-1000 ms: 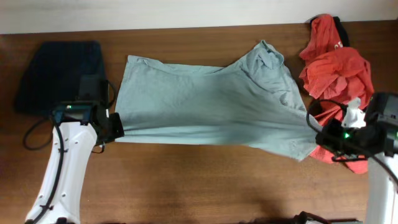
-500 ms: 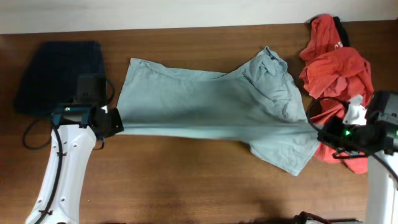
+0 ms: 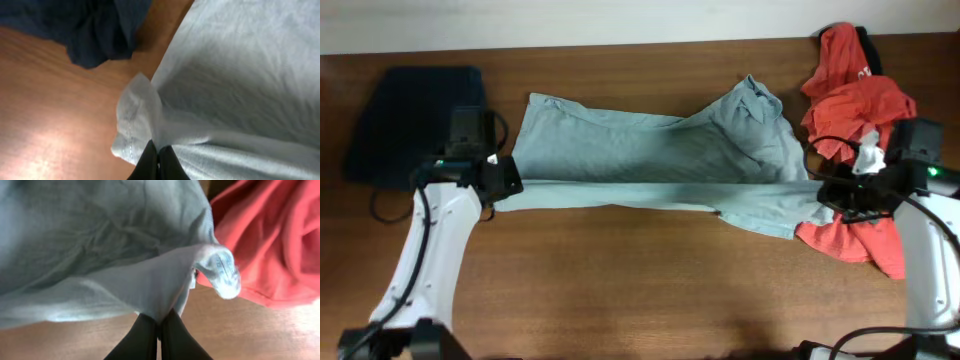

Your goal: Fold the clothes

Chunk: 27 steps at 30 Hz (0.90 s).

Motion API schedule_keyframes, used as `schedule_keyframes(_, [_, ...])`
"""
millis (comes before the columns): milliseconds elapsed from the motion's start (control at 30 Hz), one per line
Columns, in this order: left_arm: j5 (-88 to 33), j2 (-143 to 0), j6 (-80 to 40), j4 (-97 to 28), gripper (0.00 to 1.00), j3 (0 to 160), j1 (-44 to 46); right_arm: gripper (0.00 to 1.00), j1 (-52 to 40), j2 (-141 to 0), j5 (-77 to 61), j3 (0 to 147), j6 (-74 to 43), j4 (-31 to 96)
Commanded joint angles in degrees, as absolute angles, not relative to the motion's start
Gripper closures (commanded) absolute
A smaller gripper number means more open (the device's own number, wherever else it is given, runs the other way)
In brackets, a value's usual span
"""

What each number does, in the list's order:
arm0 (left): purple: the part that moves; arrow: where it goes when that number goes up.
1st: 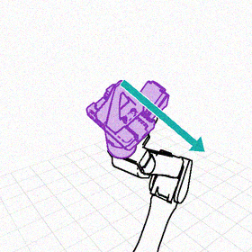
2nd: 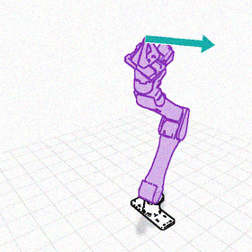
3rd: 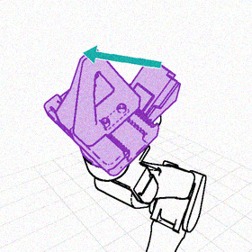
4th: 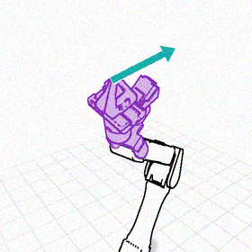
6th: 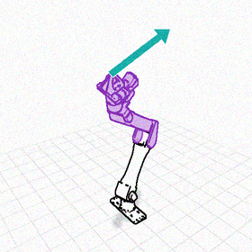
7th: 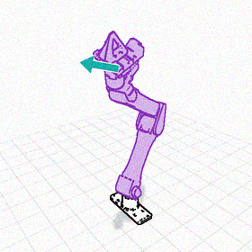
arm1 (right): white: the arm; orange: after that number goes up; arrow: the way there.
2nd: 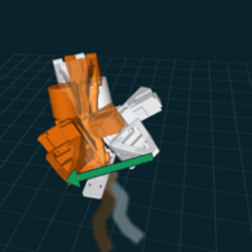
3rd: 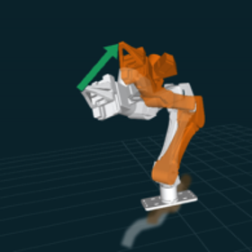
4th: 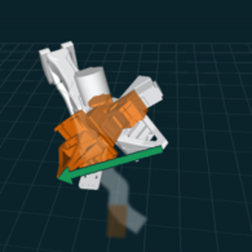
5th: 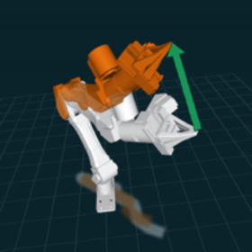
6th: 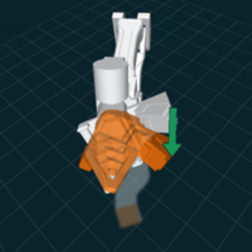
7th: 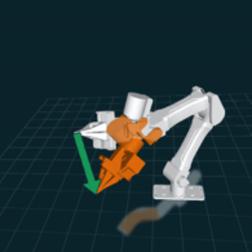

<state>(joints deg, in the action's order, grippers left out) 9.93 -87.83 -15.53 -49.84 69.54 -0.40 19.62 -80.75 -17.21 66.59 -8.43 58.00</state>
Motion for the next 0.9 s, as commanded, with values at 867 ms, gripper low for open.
schedule_keyframes(867, [8.27, -75.59, -16.08, -63.55, 0.99, 69.56, -0.54, 0.96, 18.37, -67.92, -15.81, 72.12, -8.78, 77.32])
